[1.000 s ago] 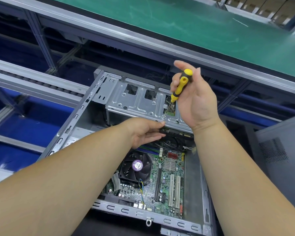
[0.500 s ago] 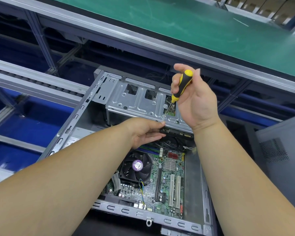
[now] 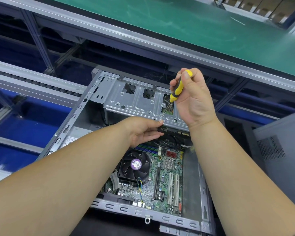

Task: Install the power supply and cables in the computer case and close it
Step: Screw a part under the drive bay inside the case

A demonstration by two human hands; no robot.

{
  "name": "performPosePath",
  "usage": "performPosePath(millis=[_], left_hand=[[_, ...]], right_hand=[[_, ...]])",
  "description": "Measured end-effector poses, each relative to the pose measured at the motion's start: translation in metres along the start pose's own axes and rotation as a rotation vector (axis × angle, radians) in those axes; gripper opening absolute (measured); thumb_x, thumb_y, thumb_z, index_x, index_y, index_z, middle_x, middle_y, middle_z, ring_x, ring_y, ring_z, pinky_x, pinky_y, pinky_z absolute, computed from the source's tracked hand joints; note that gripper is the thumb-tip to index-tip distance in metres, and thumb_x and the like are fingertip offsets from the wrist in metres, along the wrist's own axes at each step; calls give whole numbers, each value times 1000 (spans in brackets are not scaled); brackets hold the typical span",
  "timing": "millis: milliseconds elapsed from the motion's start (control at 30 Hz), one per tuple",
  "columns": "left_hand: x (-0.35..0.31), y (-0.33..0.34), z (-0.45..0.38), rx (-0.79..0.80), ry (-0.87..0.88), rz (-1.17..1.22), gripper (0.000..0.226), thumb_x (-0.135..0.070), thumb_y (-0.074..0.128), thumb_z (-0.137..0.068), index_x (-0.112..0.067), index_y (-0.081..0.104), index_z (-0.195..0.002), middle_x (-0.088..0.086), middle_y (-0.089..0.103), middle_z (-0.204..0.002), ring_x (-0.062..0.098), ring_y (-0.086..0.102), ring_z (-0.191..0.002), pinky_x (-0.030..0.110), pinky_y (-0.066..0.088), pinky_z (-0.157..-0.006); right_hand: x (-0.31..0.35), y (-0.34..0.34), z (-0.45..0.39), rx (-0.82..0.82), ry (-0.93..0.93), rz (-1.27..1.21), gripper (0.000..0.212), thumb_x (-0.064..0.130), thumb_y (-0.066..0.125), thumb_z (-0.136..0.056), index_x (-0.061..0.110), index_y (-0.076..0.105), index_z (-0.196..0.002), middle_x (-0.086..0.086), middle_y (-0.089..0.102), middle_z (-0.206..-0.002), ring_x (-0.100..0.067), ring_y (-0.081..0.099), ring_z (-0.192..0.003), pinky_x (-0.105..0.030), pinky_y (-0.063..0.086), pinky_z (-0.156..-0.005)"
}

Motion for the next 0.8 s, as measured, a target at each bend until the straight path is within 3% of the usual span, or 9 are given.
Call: performPosePath(millis=[233, 433, 600, 700, 800], left_hand=[[0, 0, 0, -8, -3, 3, 12, -11, 74, -82, -3, 66, -86, 9, 73, -70, 20, 74, -73, 24, 60, -67], [0, 1, 1, -12, -6, -8, 11, -12, 72, -83, -4, 66, -85, 9, 74, -72, 21, 72, -79, 24, 60, -68], [0, 2, 2, -19, -3, -6, 11, -12, 72, -83, -4, 66, -84, 11, 73, -83, 22, 71, -81, 25, 60, -70], [0, 2, 3, -9, -10, -9, 12, -12, 72, -83, -4, 65, -88, 14, 69, -96, 23, 71, -84, 25, 60, -69], [-2, 4, 7, -1, -25, -24, 18, -13, 72, -82, -4, 63, -95, 16, 66, -104, 23, 71, -85, 28, 60, -74]], right_hand=[[3, 2, 1, 3, -19, 75, 20, 7, 63, -89, 19, 51, -78, 1, 56, -82, -18, 56, -70, -34, 50, -77], [3, 10, 4, -42, -77, 223, 21, 10, 67, -86, 20, 52, -77, 5, 60, -77, -20, 62, -67, -52, 50, -87], [7, 15, 7, -108, -111, 340, 21, 12, 69, -86, 15, 49, -83, -1, 60, -79, -22, 65, -72, -52, 54, -85], [15, 7, 12, -168, -135, 613, 22, 25, 69, -88, 13, 51, -87, -8, 60, -79, -21, 61, -72, -56, 54, -78], [30, -2, 19, -133, -114, 1024, 30, 44, 62, -90, 14, 56, -89, 5, 63, -77, -8, 60, -70, -47, 56, -76]])
Point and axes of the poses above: each hand's wrist, its own z-axis away from the middle knuckle, its own y-axis out of the palm, x = y × z, the point moved 1 cm from there along -z, towards the middle knuckle
